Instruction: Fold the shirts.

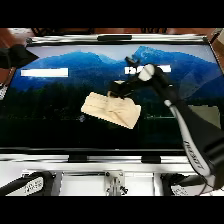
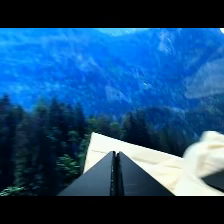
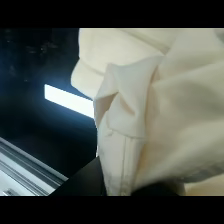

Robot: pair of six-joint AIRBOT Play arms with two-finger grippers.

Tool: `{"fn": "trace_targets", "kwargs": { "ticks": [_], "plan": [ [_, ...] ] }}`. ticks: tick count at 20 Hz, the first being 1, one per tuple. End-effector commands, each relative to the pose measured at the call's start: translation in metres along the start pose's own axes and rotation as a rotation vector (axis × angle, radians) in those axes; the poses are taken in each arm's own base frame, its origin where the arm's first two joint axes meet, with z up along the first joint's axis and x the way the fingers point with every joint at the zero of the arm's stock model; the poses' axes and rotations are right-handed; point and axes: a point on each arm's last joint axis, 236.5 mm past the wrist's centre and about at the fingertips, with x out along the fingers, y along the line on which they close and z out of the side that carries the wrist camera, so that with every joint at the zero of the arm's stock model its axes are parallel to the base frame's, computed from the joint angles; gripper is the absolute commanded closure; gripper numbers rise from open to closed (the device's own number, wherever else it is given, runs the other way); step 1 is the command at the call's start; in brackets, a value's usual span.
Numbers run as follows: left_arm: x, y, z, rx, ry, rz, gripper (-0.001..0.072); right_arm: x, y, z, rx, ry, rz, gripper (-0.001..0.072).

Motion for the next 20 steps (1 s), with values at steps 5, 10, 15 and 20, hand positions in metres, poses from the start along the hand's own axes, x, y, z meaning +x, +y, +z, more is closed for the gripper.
{"fn": "trace_targets", "kwargs": {
  "ticks": [5,10,15,20],
  "plan": [
    [-0.027,0.005,-0.008,0.029,0.011,0.026,0.0669,0.099,0.030,-0.016,0.150,0.058,0.155,0.0320],
    [-0.014,0.014,-0.025,0.008,0.057,0.027,0.0669,0.074,0.053,0.018,0.144,-0.044,0.292,0.0025],
    [-0.011,0.016,-0.028,0.014,0.067,0.027,0.0669,-0.009,-0.037,0.020,0.021,-0.007,-0.050,0.0026],
    [-0.011,0.017,-0.028,0.024,0.067,0.029,0.0669,-0.102,-0.182,-0.048,0.156,0.288,-0.491,0.0027]
  ]
}}
